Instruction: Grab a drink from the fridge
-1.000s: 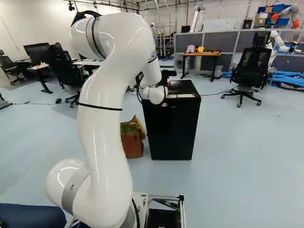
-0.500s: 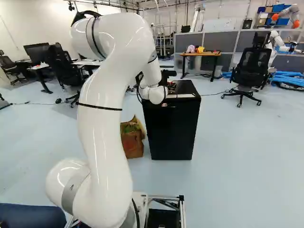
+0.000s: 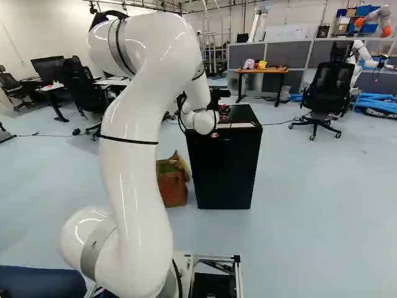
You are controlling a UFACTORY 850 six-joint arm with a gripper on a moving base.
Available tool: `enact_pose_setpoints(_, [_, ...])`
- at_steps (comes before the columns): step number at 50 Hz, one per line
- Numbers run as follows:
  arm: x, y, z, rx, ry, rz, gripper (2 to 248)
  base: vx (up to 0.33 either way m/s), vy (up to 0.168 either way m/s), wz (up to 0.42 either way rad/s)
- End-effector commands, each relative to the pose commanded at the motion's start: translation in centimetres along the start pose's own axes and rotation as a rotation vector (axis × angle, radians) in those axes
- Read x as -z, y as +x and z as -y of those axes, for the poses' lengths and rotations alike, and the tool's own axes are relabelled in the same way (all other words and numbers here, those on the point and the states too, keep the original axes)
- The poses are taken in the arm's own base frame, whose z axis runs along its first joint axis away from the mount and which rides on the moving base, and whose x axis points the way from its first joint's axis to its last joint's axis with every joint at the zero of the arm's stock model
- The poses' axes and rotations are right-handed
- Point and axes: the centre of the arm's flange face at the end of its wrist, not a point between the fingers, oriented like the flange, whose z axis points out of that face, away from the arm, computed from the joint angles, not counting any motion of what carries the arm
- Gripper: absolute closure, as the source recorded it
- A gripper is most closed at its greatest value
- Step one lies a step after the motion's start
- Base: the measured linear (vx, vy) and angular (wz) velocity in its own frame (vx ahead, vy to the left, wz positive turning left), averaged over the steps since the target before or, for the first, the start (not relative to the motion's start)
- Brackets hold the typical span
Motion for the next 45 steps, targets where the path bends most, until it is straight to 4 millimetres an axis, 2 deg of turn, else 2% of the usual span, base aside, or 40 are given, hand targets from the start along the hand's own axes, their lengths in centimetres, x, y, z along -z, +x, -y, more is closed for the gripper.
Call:
enact_pose_setpoints(26, [0.4,3.0,0.0,0.001,-0.001,-0.047,151,0.0,0.0,0.0])
enact_pose_setpoints(45, [0.5,3.0,0.0,0.001,0.0,-0.047,151,0.0,0.0,0.0])
